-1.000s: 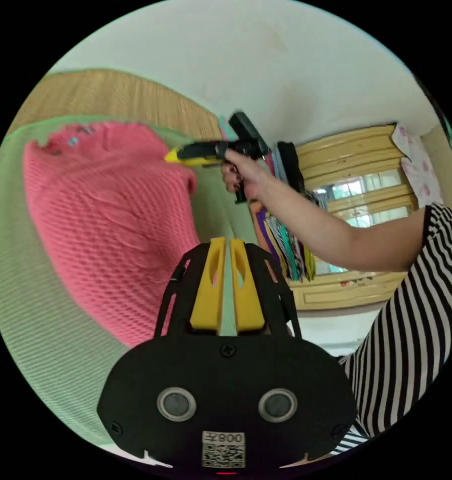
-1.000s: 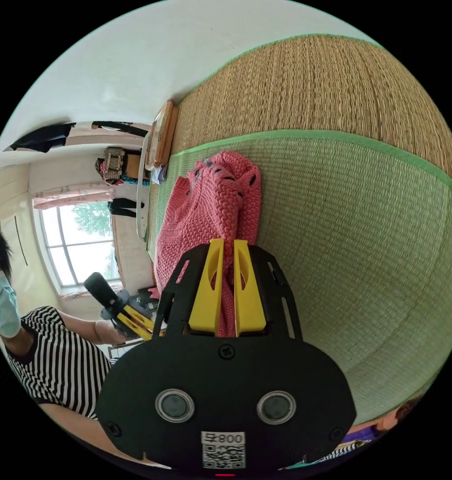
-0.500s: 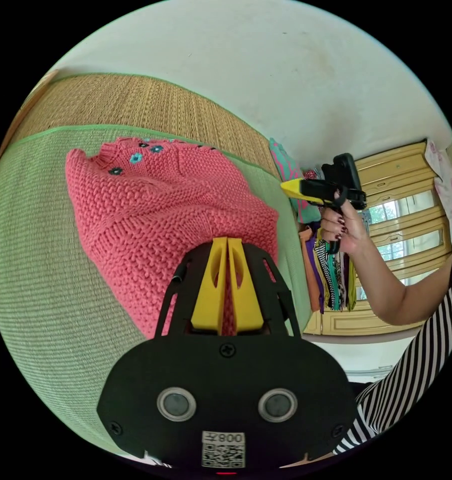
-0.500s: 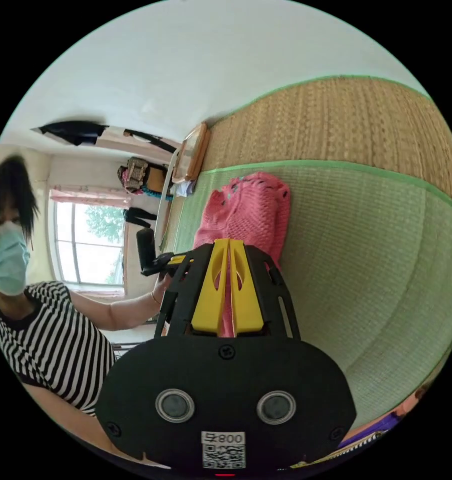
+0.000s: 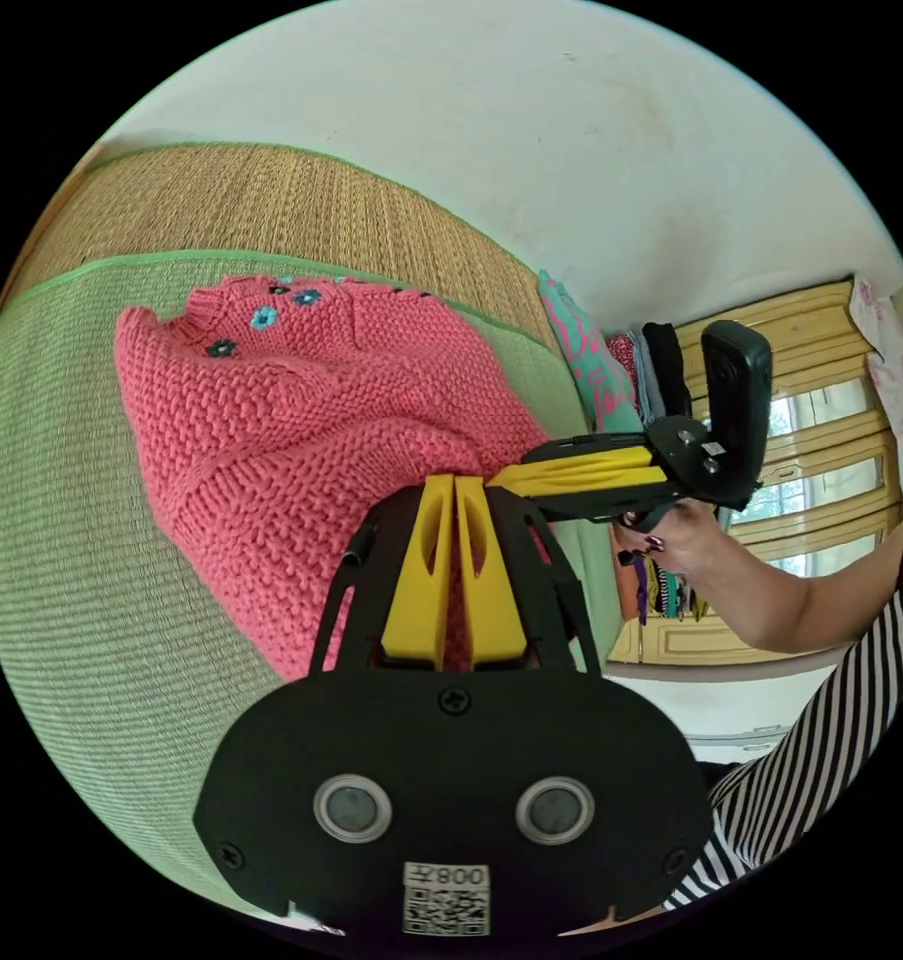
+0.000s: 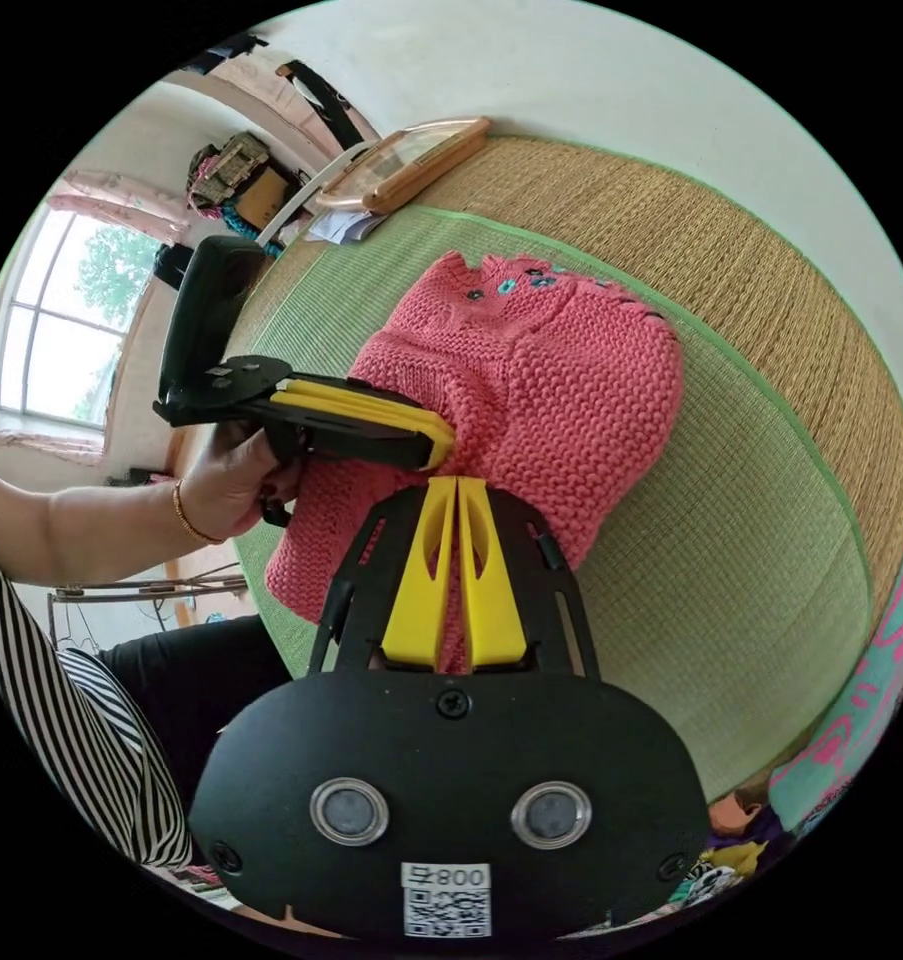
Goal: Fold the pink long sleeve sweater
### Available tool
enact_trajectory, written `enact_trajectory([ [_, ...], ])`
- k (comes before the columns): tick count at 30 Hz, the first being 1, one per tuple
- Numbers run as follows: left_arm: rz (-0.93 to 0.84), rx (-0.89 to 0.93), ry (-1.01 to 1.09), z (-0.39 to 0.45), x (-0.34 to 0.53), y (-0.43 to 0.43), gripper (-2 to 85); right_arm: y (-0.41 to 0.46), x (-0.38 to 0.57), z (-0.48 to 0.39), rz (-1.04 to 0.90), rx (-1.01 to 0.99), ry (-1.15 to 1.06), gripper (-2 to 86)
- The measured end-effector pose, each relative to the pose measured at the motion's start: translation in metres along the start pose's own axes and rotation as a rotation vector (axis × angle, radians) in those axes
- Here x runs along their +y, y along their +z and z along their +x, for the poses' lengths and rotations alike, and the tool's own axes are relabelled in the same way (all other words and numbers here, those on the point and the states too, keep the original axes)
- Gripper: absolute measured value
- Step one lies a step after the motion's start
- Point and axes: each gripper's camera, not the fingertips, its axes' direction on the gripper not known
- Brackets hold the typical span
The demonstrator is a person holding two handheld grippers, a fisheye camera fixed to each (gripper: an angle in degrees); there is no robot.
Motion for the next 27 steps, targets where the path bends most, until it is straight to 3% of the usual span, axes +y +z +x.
enact_trajectory([
  [3, 0.079, 0.004, 0.021, 0.007, 0.014, -0.024, 0.0, -0.004, -0.001, 0.004, 0.018, 0.004, 0.035, -0.1],
  [14, 0.050, -0.119, 0.063, -0.013, 0.018, -0.011, -0.1, -0.022, -0.015, 0.017, 0.057, -0.050, 0.110, 0.0],
  [19, 0.080, -0.107, 0.053, -0.022, 0.024, -0.014, 0.0, -0.034, -0.037, 0.033, 0.185, 0.065, 0.186, 0.0],
  [23, 0.078, -0.109, 0.065, -0.029, 0.025, -0.018, 0.0, 0.017, -0.077, 0.068, 0.051, 0.150, 0.249, -0.1],
  [27, 0.081, -0.041, 0.017, -0.041, 0.029, -0.034, 0.1, 0.015, -0.087, 0.076, 0.088, 0.188, 0.286, -0.1],
])
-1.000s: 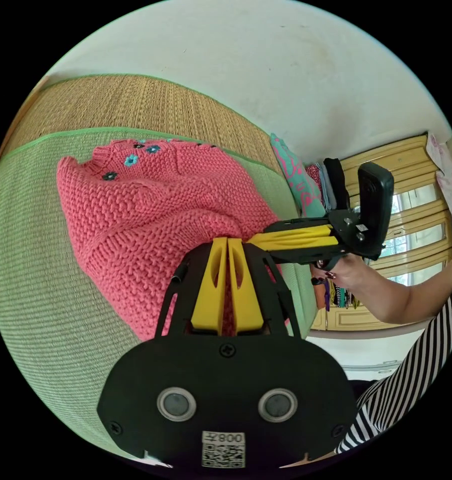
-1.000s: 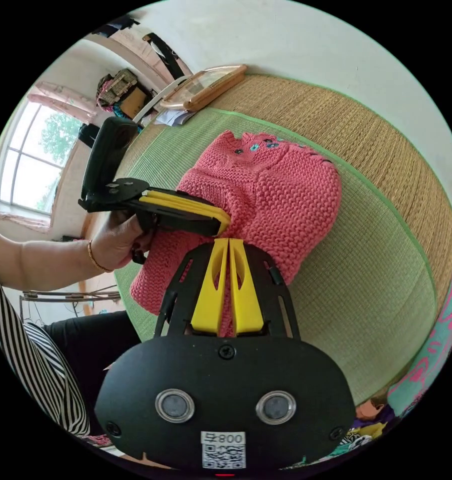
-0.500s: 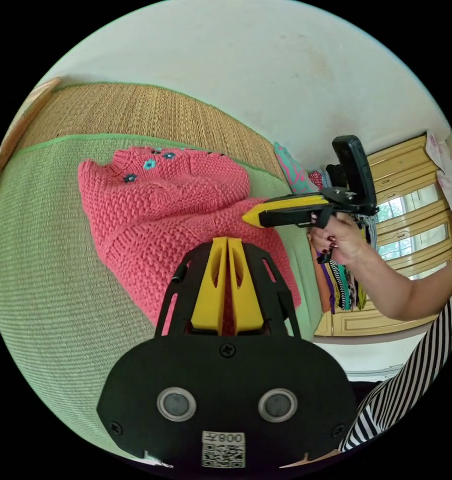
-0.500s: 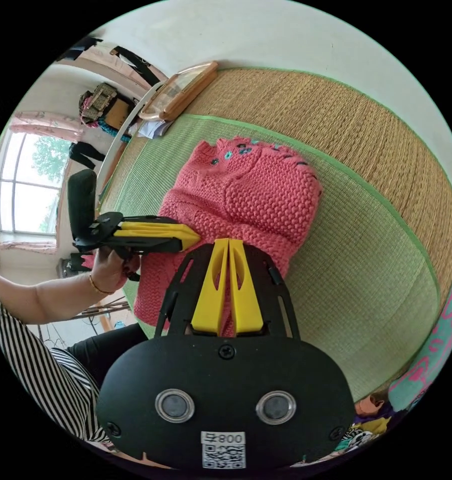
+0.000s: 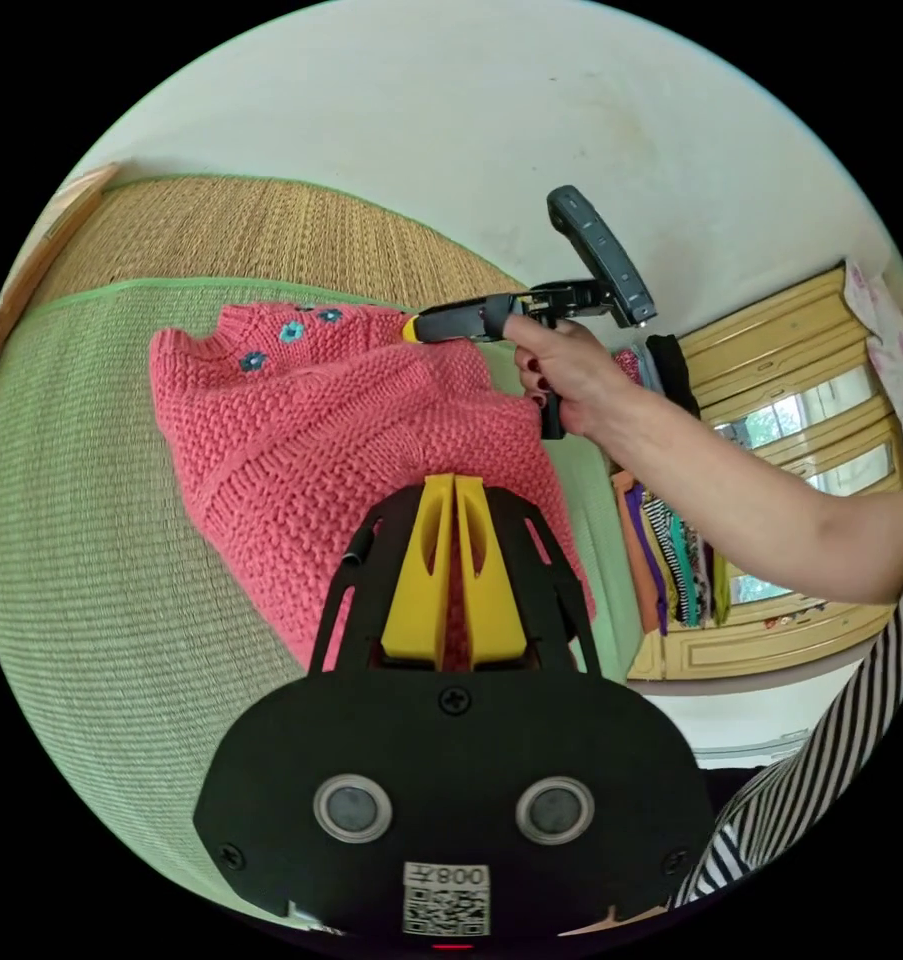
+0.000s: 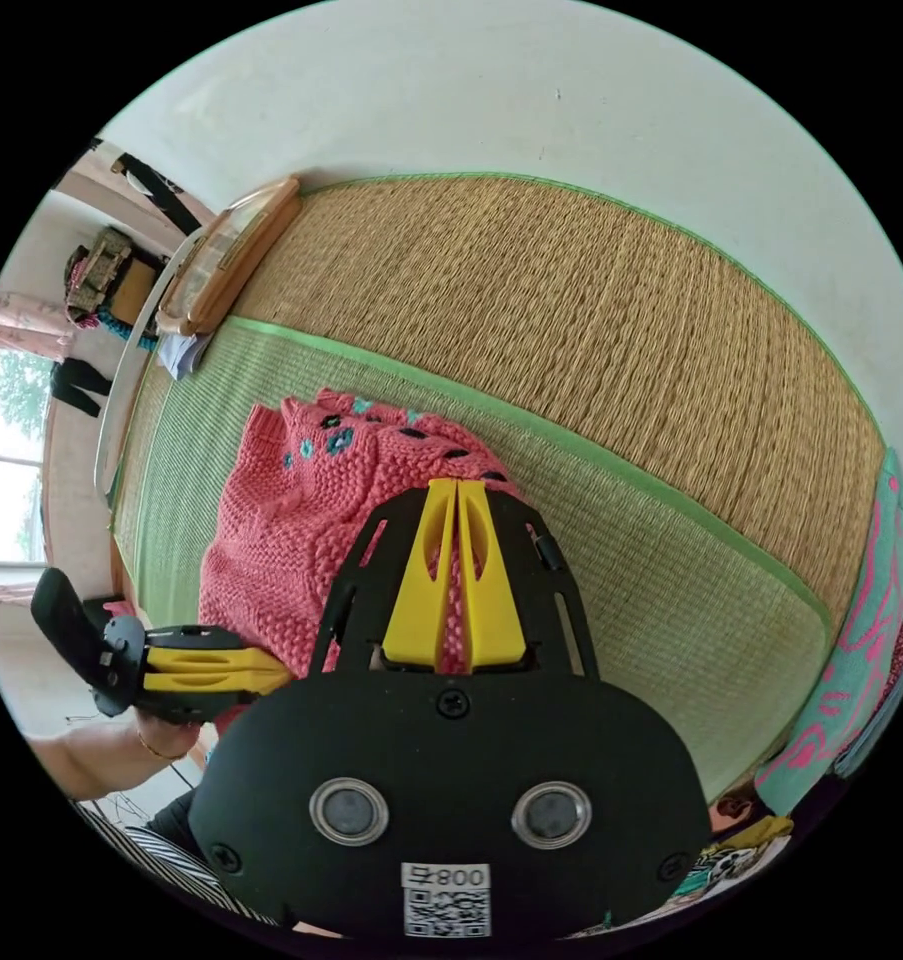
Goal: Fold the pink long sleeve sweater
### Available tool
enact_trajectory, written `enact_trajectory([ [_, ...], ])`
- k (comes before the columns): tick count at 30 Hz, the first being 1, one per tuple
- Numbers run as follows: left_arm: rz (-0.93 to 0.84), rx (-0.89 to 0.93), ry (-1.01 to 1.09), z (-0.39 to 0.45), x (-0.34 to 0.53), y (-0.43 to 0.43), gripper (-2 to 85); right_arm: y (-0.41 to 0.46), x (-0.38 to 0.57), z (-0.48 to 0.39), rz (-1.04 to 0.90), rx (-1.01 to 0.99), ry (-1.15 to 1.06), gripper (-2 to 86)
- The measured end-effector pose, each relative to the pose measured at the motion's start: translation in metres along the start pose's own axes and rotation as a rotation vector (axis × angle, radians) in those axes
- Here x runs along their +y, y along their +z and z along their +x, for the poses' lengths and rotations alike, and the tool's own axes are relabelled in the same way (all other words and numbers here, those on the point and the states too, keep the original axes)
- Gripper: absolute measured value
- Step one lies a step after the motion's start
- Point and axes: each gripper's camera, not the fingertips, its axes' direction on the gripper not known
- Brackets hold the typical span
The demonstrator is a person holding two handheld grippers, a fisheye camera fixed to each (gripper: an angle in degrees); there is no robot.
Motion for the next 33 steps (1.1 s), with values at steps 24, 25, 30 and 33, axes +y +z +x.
enact_trajectory([
  [24, 0.075, 0.270, -0.485, -0.146, 0.106, -0.084, 21.1, -0.092, 0.189, 0.133, 0.078, -0.564, 0.206, 10.0],
  [25, 0.070, 0.298, -0.494, -0.152, 0.106, -0.081, 21.6, -0.089, 0.202, 0.137, 0.073, -0.605, 0.231, 11.4],
  [30, 0.079, 0.515, -0.558, -0.192, 0.097, -0.048, 24.0, -0.075, 0.216, 0.141, -0.007, -0.699, 0.220, 15.0],
  [33, 0.037, 0.578, -0.550, -0.199, 0.089, -0.028, 24.0, -0.069, 0.221, 0.150, -0.038, -0.718, 0.231, 16.1],
])
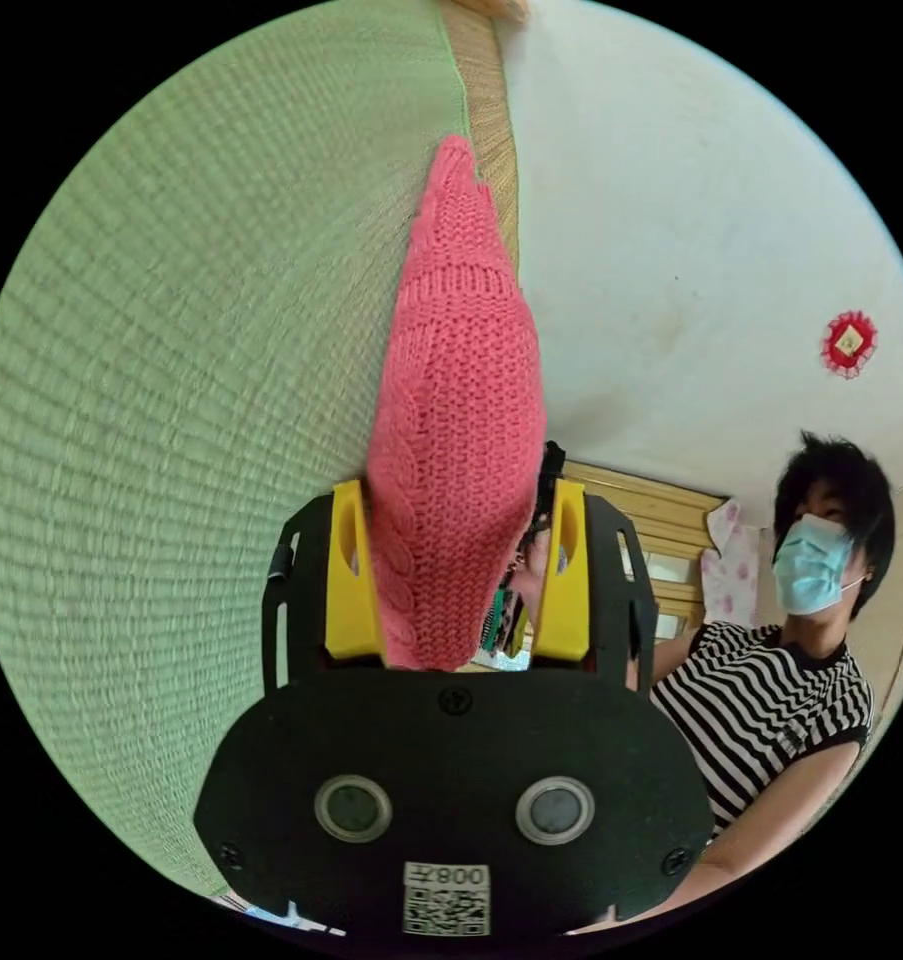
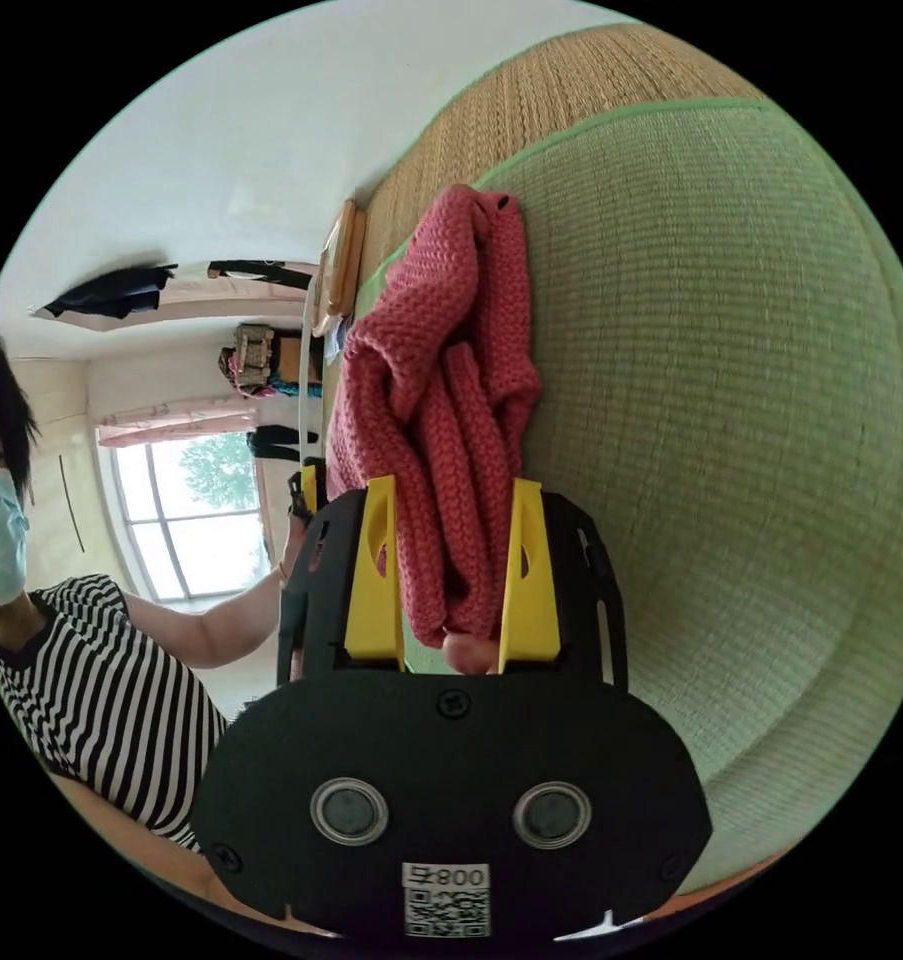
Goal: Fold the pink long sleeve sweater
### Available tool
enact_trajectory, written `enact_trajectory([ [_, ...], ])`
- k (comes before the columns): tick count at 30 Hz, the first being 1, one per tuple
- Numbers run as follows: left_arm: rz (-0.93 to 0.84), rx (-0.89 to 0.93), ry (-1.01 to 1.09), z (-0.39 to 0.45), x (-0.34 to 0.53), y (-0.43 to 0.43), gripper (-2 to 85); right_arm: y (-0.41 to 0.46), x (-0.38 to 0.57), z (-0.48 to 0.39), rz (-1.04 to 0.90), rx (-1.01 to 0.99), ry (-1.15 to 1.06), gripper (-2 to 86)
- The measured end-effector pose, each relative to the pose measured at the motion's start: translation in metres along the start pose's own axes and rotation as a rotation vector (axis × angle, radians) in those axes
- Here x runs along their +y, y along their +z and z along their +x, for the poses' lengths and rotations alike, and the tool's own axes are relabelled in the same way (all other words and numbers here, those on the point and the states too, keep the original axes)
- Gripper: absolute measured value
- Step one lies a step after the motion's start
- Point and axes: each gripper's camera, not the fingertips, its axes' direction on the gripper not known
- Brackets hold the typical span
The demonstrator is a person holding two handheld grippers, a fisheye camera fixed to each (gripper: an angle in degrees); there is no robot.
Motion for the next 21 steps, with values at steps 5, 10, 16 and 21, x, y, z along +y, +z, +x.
enact_trajectory([
  [5, -0.075, 0.013, 0.016, -0.011, -0.021, 0.013, 22.1, -0.011, 0.012, 0.021, -0.018, -0.107, 0.044, 15.2],
  [10, -0.124, 0.050, -0.014, -0.025, -0.037, 0.021, 18.0, -0.024, 0.025, 0.035, -0.020, -0.246, 0.071, 11.7],
  [16, -0.126, 0.056, -0.054, -0.022, -0.042, 0.032, 15.5, -0.057, 0.054, 0.015, -0.031, -0.258, 0.103, 8.3],
  [21, -0.182, 0.065, -0.111, -0.010, -0.029, 0.045, 15.0, -0.082, 0.099, -0.016, -0.055, -0.247, 0.155, 7.4],
])
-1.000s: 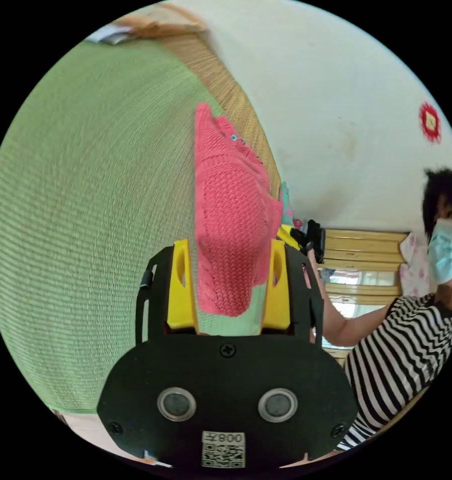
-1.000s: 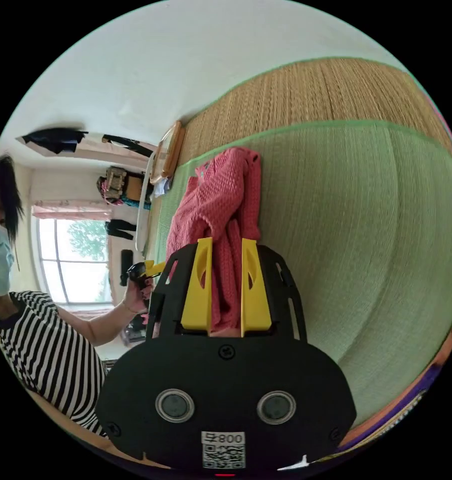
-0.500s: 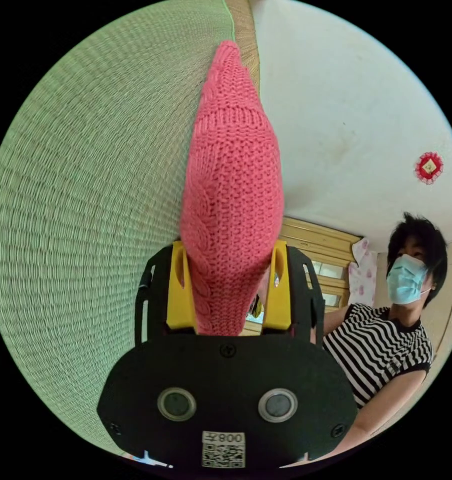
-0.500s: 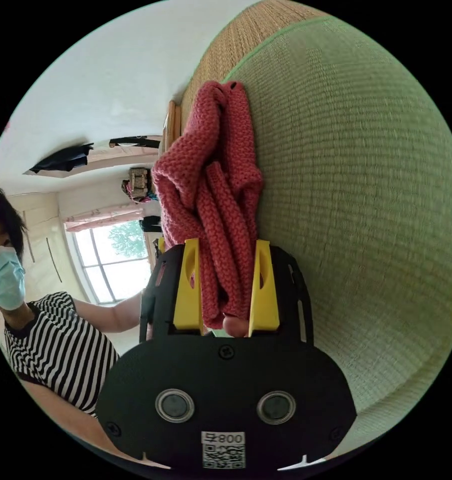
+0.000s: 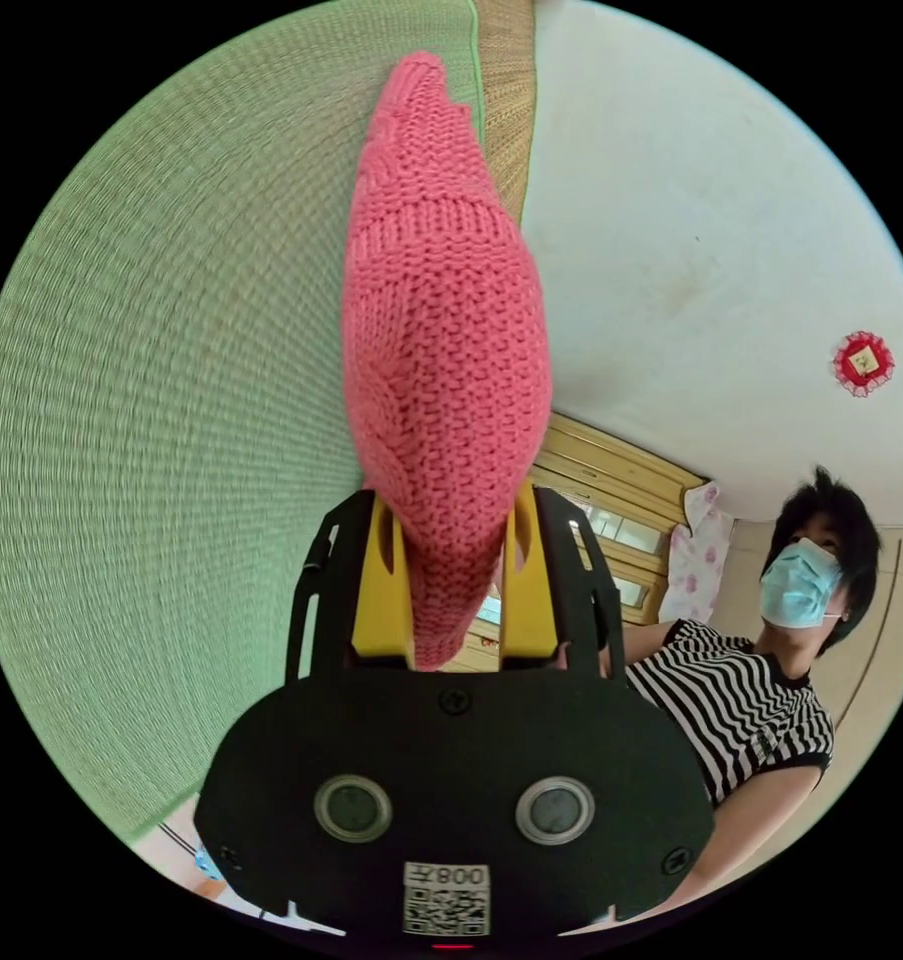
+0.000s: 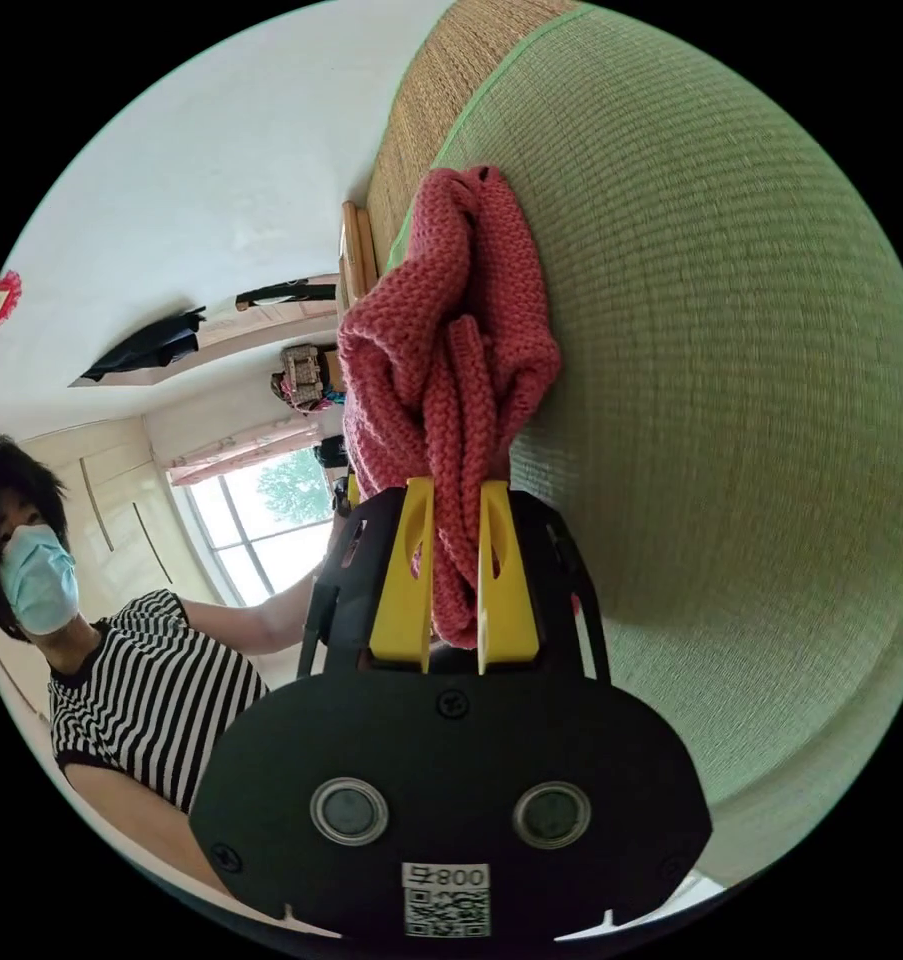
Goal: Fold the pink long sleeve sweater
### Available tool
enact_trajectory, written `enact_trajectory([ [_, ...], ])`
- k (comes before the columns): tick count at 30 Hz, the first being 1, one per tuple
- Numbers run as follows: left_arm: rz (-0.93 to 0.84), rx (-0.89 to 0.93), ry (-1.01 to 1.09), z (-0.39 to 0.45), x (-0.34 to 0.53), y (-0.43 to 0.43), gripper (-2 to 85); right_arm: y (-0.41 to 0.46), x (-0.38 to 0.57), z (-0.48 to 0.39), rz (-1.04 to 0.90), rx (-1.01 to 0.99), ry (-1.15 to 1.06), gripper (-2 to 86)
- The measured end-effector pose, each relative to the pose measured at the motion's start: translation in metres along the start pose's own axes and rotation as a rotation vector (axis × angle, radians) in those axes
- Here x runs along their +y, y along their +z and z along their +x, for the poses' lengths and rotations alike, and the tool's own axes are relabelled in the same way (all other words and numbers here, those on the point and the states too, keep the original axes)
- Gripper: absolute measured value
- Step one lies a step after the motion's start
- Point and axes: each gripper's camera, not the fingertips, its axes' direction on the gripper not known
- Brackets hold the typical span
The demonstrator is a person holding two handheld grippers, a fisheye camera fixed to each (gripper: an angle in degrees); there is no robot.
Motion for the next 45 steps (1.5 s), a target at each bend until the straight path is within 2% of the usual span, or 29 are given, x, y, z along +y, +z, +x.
enact_trajectory([
  [12, -0.143, 0.011, -0.161, 0.010, 0.035, 0.041, 14.4, -0.020, 0.176, -0.089, -0.028, -0.004, 0.156, 7.0],
  [24, -0.225, 0.031, -0.065, 0.055, -0.023, 0.137, 13.5, -0.094, 0.305, -0.202, 0.147, -0.021, 0.107, 6.5],
  [31, -0.238, 0.067, 0.101, 0.111, -0.097, 0.243, 13.2, -0.213, 0.342, -0.290, 0.282, 0.052, -0.065, 6.1],
  [39, -0.185, 0.138, 0.389, 0.212, -0.204, 0.429, 13.0, -0.403, 0.370, -0.387, 0.416, 0.112, -0.321, 5.9],
  [45, -0.137, 0.136, 0.510, 0.218, -0.272, 0.574, 13.1, -0.536, 0.385, -0.428, 0.427, 0.256, -0.408, 6.1],
])
